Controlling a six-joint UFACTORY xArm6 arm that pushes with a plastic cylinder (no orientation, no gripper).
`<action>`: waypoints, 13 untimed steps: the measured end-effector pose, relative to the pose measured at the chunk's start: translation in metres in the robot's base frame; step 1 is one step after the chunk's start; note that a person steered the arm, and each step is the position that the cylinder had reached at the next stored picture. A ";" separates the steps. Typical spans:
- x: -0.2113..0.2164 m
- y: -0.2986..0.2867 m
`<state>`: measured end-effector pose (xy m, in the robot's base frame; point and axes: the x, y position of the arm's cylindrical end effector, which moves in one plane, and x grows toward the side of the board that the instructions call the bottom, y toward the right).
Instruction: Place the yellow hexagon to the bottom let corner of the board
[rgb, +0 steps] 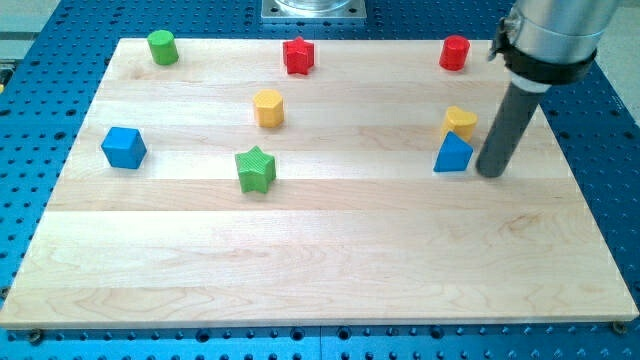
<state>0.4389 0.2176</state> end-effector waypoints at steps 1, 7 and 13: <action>0.002 0.071; -0.051 -0.105; -0.081 -0.282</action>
<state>0.3576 -0.0649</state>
